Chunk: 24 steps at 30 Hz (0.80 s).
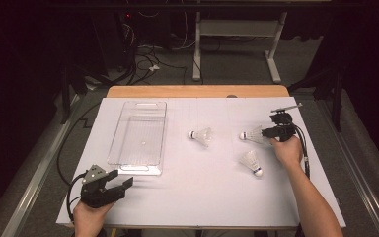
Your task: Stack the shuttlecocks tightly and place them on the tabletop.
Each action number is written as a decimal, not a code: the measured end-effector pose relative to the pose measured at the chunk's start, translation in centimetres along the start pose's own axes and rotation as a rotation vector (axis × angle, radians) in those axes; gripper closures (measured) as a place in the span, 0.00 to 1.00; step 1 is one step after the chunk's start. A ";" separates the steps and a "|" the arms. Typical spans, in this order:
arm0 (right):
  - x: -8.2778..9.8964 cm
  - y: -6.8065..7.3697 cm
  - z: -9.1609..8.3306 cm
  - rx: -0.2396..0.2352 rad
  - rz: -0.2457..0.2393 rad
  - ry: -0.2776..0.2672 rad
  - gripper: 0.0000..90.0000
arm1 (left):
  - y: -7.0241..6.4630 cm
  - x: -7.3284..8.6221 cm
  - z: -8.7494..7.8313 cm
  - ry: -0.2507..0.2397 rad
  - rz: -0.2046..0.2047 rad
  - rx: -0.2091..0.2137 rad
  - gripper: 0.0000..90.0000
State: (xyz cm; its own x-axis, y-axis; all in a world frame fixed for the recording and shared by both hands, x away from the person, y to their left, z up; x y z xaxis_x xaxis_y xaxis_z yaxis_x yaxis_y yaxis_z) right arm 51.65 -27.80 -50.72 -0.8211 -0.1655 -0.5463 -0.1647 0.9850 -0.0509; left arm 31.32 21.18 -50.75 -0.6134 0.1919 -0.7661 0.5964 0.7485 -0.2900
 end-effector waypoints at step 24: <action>0.5 -0.2 -0.8 -0.002 -0.002 -0.017 0.73 | 0.0 0.0 0.0 -0.001 0.002 0.000 0.39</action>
State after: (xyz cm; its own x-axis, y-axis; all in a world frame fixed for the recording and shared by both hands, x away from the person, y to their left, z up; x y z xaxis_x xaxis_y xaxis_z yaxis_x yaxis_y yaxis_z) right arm 50.86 -28.15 -50.26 -0.8114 -0.1662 -0.5604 -0.1673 0.9847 -0.0498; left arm 31.33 21.19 -50.73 -0.6120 0.1926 -0.7670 0.5975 0.7481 -0.2889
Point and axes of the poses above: each handheld gripper's, and its own axes: z roughly forward along the jaws, x roughly out of its underside, y roughly to its left, the point moved 8 cm from there along z, roughly forward along the jaws, and after that the axes turned 12 degrees about x, right-handed, at the moved point
